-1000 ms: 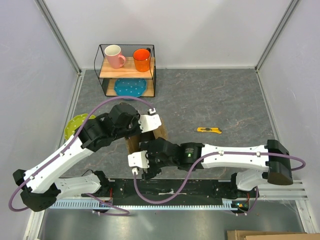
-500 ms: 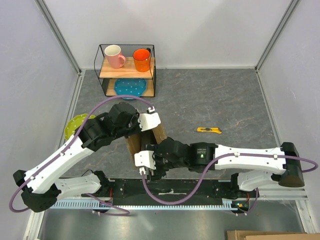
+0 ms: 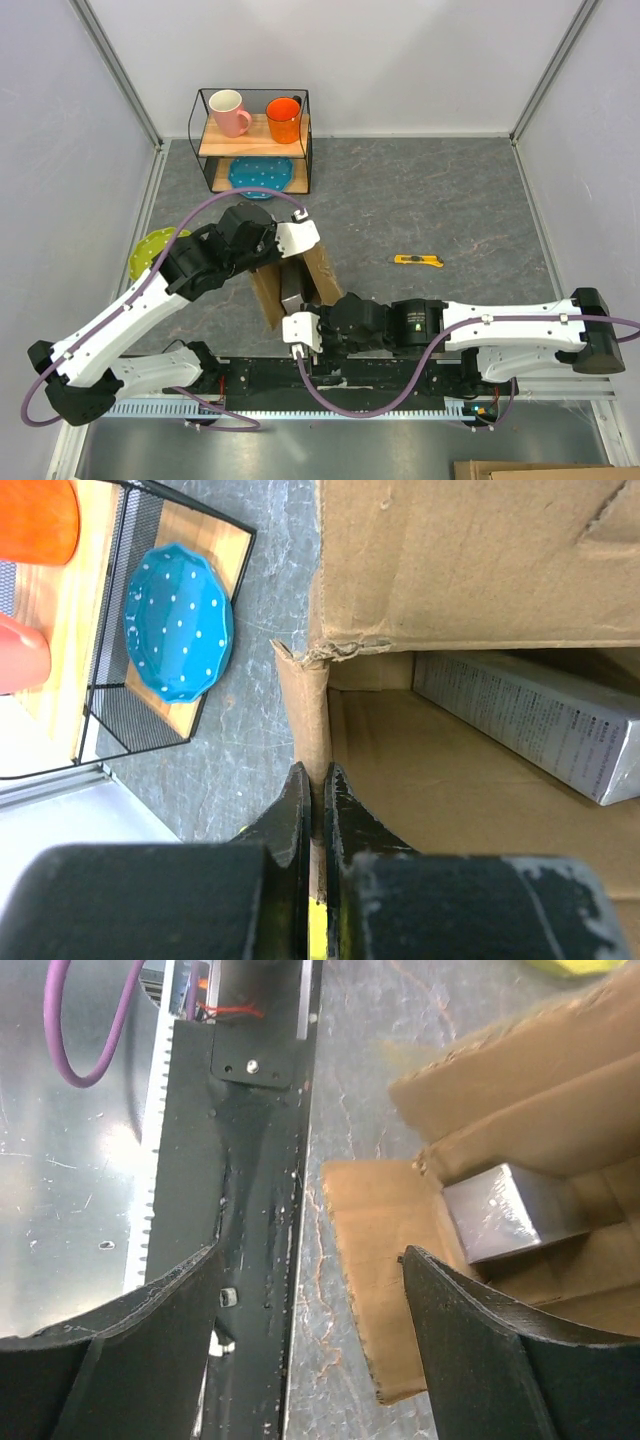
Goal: Unpack the express box
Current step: Open the express box at the center of the board.
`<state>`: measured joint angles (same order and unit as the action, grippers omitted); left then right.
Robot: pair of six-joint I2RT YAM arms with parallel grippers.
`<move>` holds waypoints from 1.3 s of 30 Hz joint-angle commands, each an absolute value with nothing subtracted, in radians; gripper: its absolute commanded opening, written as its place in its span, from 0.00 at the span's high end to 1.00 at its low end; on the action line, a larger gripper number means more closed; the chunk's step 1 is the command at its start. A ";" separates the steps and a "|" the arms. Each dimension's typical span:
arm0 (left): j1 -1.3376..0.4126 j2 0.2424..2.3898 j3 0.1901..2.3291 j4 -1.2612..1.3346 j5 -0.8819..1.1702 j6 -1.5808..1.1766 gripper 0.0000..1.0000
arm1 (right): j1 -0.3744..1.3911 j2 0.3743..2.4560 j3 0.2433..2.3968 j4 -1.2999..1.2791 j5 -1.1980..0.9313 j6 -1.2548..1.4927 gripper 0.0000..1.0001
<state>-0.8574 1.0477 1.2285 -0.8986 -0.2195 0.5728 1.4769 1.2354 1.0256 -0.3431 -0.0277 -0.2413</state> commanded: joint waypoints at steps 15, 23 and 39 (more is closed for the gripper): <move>-0.833 1.075 1.270 -1.037 -0.083 0.511 0.98 | 1.459 1.198 0.876 -0.070 0.414 -0.106 0.13; -0.819 1.066 1.258 -1.040 -0.075 0.514 0.98 | 1.439 1.123 0.744 0.133 0.163 0.041 0.17; -0.805 1.069 1.310 -1.049 -0.049 0.494 0.98 | 1.439 1.058 0.985 0.103 0.307 0.009 0.46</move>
<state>-0.8070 1.0599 1.2732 -0.9562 -0.1284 0.5507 1.4403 0.9741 0.8467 0.0620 0.1665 0.0063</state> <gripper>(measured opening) 0.045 0.641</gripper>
